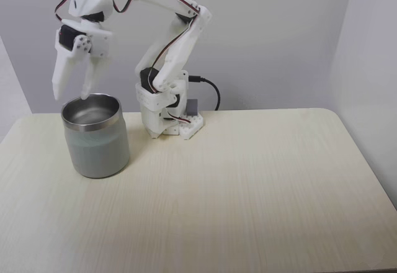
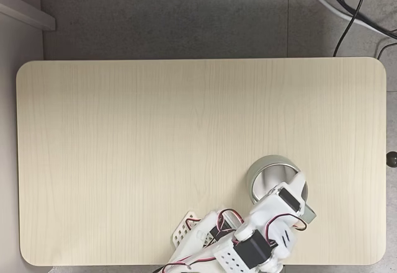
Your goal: Grasp a dressing and put it in the cup.
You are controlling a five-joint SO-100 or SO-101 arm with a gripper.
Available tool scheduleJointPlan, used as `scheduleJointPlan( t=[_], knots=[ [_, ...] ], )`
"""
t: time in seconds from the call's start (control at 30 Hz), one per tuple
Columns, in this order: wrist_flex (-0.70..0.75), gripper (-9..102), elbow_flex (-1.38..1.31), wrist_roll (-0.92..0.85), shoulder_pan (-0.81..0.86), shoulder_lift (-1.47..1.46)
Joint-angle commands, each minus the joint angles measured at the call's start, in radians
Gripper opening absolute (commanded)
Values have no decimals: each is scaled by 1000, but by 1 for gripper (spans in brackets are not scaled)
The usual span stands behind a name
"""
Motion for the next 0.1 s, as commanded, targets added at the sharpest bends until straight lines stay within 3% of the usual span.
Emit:
scheduleJointPlan(
  t=[0.0, 0.07],
  knots=[
    [-11, 17, 0, -9, -9, 3],
    [-11, 17, 0, -12, -9, 2]
  ],
)
